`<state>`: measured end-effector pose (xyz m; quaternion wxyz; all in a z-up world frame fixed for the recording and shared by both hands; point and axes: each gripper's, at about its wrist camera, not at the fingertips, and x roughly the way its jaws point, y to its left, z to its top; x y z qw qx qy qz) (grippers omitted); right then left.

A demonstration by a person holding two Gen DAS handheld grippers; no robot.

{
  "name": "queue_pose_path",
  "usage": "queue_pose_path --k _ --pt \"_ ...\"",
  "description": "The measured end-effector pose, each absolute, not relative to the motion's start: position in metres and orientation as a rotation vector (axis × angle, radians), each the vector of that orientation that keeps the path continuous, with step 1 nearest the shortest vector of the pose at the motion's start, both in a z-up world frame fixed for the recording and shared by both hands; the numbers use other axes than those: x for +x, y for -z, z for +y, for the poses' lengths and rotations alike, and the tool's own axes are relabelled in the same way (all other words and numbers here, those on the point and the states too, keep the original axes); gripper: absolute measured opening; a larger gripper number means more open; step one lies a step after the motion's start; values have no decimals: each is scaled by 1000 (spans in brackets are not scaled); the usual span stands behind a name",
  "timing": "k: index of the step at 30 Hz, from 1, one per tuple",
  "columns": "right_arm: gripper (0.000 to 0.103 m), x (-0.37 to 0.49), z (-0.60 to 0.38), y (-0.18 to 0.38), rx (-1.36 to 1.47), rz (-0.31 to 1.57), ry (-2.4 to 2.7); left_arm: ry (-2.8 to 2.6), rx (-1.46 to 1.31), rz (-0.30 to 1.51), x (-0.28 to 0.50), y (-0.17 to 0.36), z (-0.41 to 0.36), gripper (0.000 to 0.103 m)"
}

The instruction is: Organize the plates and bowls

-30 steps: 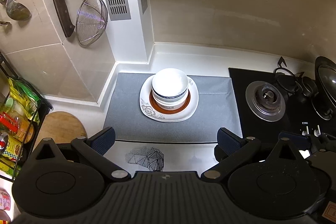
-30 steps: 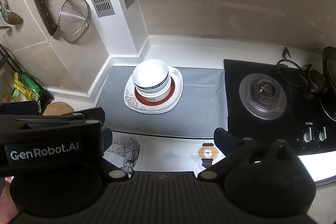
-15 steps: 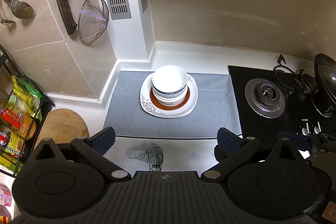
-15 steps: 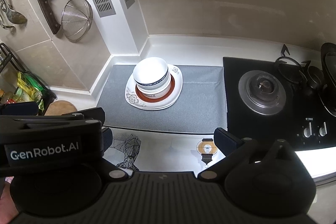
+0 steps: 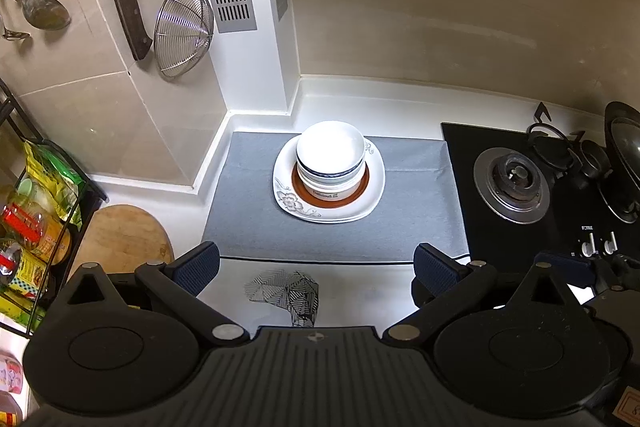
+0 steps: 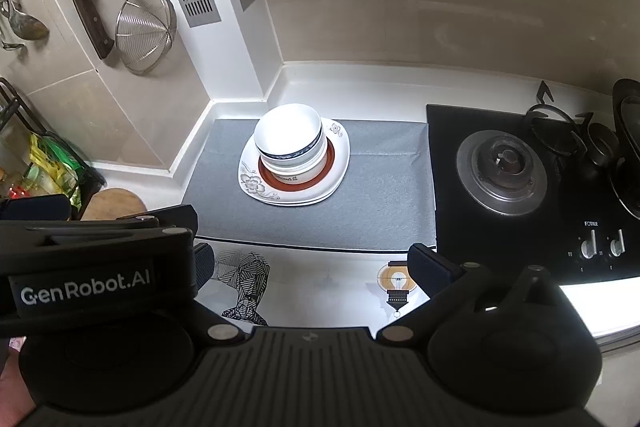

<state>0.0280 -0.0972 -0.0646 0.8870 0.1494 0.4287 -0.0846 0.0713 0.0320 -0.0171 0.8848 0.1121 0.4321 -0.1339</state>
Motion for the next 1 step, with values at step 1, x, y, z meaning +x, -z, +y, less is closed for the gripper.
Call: queue_pose_path --k 1 --pt "102 31 -95 65 303 889 179 275 235 894 73 18 33 103"
